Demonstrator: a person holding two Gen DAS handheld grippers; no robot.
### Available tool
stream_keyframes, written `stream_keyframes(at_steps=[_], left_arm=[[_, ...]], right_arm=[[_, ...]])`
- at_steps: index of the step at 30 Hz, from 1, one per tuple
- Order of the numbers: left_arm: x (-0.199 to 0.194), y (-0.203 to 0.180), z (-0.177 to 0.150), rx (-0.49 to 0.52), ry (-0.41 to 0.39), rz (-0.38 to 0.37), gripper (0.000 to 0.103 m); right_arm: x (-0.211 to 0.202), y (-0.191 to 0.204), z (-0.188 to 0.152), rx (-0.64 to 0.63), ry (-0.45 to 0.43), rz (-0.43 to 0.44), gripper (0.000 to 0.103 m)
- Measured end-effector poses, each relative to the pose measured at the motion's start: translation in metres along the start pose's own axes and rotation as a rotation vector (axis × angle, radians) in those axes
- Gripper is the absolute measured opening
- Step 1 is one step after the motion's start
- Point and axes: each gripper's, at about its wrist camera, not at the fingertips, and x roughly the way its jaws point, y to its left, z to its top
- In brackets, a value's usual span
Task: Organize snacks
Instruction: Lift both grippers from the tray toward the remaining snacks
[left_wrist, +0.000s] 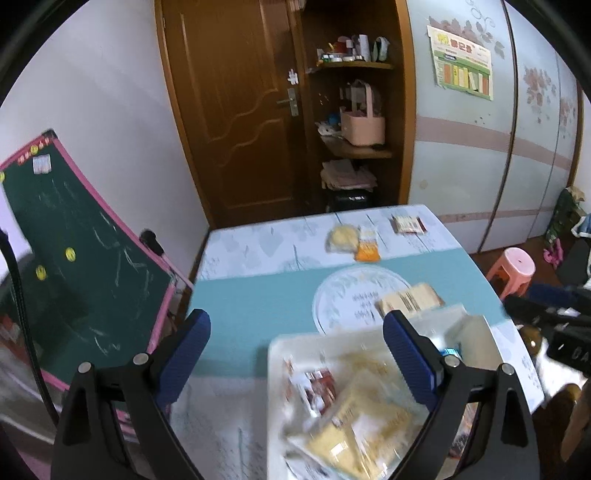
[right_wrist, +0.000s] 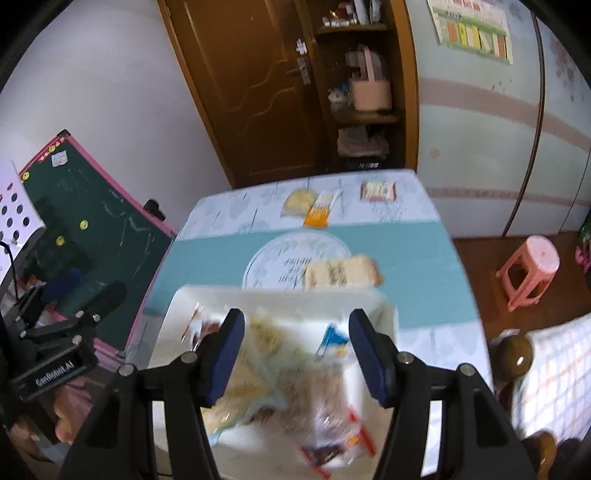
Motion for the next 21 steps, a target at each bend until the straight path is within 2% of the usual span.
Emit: stream_keyframes(at_steps=[4,9,21], left_arm=[[0.012,0.002,0.036,0.036,-0.01,0.031,0.094],[0.033,0.006,0.089,0.043,0.012,-0.012,0.094],[0.086,-0.003,0.195,0.088,0.004,0.023,0.094]], right_arm=[[-0.007,-0.003,0.042,-0.045,-0.072,-0.075,0.059],[-0.009,-0.009,0.1,-0.08,-0.125,-0.101,0.059],[0.034,-0.032,0.221,-0.027,-0.066,-0.098,0.059]])
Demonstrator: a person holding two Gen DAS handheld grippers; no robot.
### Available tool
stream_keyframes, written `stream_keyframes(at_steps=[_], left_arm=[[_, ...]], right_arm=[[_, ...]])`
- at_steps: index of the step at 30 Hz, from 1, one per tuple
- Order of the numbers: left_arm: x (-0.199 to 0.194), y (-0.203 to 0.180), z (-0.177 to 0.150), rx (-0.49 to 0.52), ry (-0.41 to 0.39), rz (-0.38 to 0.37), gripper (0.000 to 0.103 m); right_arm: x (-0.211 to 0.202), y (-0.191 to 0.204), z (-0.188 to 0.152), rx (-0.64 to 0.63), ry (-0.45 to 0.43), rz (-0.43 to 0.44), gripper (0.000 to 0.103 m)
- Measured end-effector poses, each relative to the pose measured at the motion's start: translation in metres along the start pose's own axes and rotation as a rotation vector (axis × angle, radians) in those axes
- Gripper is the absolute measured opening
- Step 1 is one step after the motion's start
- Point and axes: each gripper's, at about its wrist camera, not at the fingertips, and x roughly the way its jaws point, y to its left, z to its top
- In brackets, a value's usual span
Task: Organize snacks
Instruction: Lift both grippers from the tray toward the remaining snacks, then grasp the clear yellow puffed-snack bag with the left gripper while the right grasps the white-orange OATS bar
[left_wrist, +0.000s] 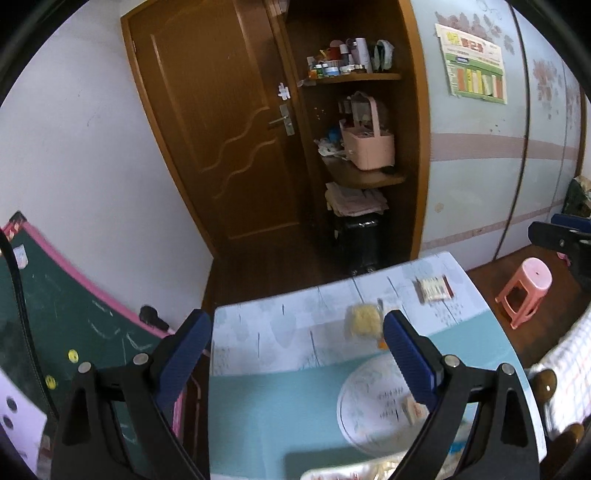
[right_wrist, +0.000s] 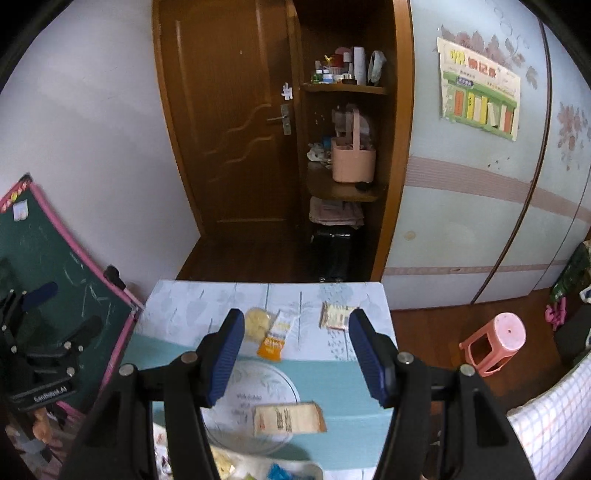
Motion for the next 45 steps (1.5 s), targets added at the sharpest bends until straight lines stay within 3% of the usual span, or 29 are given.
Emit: stream_keyframes(at_steps=[5,10,17,21,29,40,45], left_arm=[[0.054,-0.008,0.045,-0.011,0.045,-0.023,0.094],[0.129,-0.022,0.061,-0.017,0.104,-0.064,0.094],[0.251,-0.05,0.034,-0.029,0.23,-0.116,0.094],[0.295,-0.067,0.0,-0.02,0.326,-0.141,0.094],[0.34,-0.087,-0.045,0.052,0.427,-0.13,0.094],[0.361,-0.066,-0.071,-0.003,0.497,-0.136,0.094],[0.36,-0.064,-0.072,-0.008,0.5,-0.138,0.094]], right_arm=[[0.04,-0.01,0.039,0.036,0.04,-0.014,0.059],[0.099,-0.018,0.055,0.08,0.107,0.002,0.059],[0.213,-0.02,0.026,0.141,0.261,0.02,0.059],[0.267,-0.02,-0.004,0.178,0.354,0.043,0.059],[0.336,-0.009,-0.058,0.178,0.505,0.068,0.054],[0.375,0.016,-0.075,0.178,0.577,0.074,0.054],[0.387,0.024,-0.078,0.164,0.598,0.026,0.045]])
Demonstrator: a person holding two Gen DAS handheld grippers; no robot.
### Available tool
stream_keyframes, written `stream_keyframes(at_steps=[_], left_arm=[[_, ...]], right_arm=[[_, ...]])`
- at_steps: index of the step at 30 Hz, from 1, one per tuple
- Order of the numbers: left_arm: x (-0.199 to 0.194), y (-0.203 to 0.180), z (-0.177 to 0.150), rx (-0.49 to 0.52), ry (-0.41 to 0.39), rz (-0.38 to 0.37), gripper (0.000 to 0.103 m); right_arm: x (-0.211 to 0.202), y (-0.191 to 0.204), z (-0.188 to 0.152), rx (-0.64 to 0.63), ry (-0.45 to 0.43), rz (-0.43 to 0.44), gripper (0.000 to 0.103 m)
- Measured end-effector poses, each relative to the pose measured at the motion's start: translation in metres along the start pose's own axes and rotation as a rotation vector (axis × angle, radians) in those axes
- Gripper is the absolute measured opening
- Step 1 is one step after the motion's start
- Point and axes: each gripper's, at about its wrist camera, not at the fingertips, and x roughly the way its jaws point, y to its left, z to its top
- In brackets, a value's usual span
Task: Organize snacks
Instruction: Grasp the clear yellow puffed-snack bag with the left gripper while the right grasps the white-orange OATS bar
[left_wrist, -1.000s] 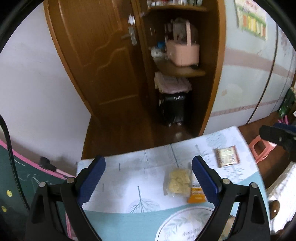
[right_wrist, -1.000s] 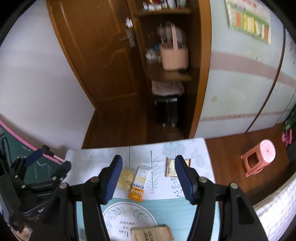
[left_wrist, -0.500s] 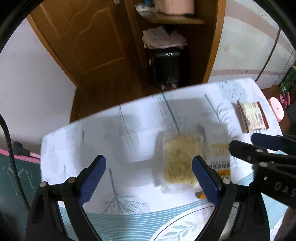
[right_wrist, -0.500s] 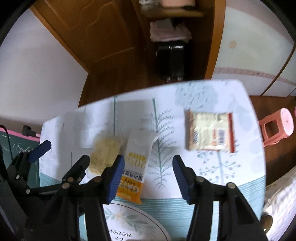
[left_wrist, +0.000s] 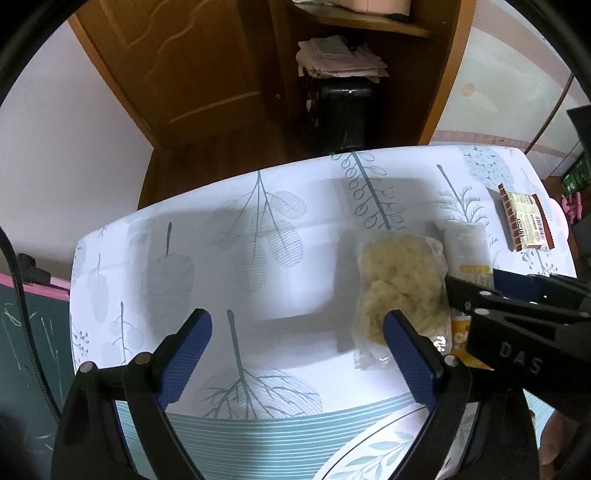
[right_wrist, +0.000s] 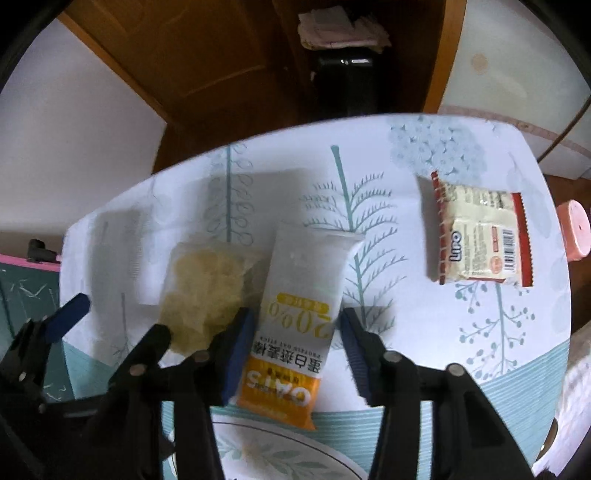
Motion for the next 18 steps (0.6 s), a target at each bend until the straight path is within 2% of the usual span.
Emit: stream_keyframes(at_steps=[6,13,18], left_arm=[[-0.003,-0.005,-0.001,0.014,-0.003,-0.017,0.094],[0.004,-0.015,0.008,-0.045,0.016,-0.088,0.094],[0.015,-0.03,0.016,-0.076,0.041,-0.128,0.094]], right_arm=[[-0.008,-0.011,-0.005,0.006,0.002,-0.029,0.041],[-0.021,-0.053,-0.025,0.058,0.015,0.015,0.04],[-0.026,-0.061,-0.034,0.038,0.017,0.022,0.04]])
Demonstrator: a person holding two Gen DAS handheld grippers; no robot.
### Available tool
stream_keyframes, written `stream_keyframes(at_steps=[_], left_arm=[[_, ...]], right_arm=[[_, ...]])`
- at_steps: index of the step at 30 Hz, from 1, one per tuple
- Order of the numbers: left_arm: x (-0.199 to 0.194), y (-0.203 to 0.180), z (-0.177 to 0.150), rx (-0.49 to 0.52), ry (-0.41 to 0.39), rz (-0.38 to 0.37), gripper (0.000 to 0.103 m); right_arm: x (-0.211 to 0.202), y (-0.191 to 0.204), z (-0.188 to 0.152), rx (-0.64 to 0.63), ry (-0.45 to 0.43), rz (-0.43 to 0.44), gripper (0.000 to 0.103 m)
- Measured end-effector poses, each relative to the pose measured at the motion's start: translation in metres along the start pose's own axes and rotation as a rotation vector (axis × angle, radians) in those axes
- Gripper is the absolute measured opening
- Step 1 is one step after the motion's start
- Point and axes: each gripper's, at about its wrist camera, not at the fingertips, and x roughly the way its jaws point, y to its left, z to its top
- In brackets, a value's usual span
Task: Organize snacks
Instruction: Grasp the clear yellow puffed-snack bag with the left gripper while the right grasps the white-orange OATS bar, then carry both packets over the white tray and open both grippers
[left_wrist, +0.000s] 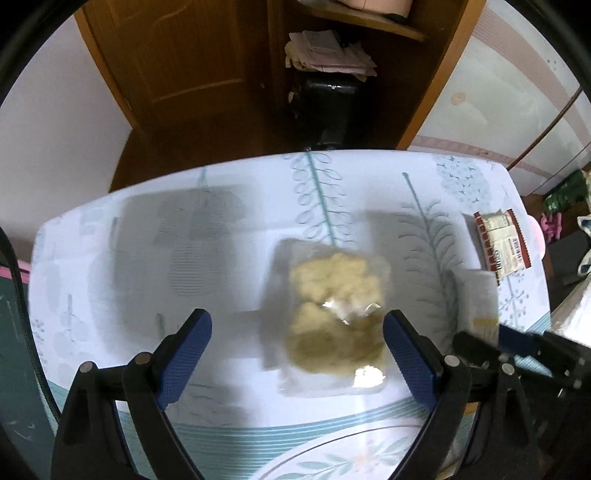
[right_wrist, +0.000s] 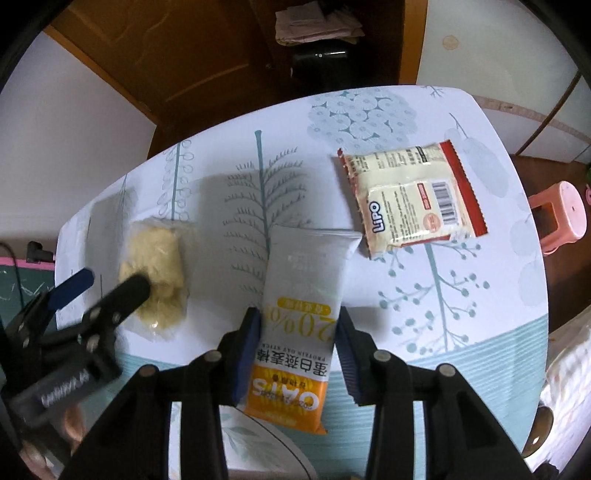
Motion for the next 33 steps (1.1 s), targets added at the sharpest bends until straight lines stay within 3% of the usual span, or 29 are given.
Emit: stream_keyframes(at_steps=[6,7,8,9,10,11,17,25,33], left_arm=[[0.014,-0.014,-0.001,-0.003,0.012,0.012,0.093],[0.017,-0.013,-0.002,-0.012,0.015,0.011,0.089],[0.02,-0.013,-0.003,-0.016,0.021,0.013,0.075],[0.021,-0.014,-0.005,-0.004,0.019,0.026,0.075],[0.018,-0.017,-0.007,0.018,-0.002,0.029,0.06],[0.014,-0.019,-0.008,0.03,-0.013,0.025,0.056],[-0.009,-0.014,-0.016,0.028,-0.033,0.056,0.053],[-0.108,-0.006,-0.034,0.062,-0.142,0.075,0.053],[-0.218,-0.005,-0.081,0.063,-0.258,0.069,0.053]], right_arm=[[-0.001,0.007,-0.012,-0.033,-0.012,-0.013,0.04],[-0.002,0.008,-0.014,-0.038,-0.015,-0.016,0.04],[-0.002,0.009,-0.016,-0.041,-0.017,-0.016,0.04],[-0.003,0.011,-0.019,-0.039,-0.019,-0.01,0.04],[-0.003,0.011,-0.02,-0.034,-0.017,-0.001,0.04],[0.0,0.014,-0.016,-0.029,-0.017,0.005,0.04],[-0.013,0.008,-0.023,-0.026,-0.032,0.031,0.04],[-0.077,0.016,-0.04,-0.049,-0.111,0.061,0.04],[-0.171,0.045,-0.092,-0.125,-0.246,0.09,0.04]])
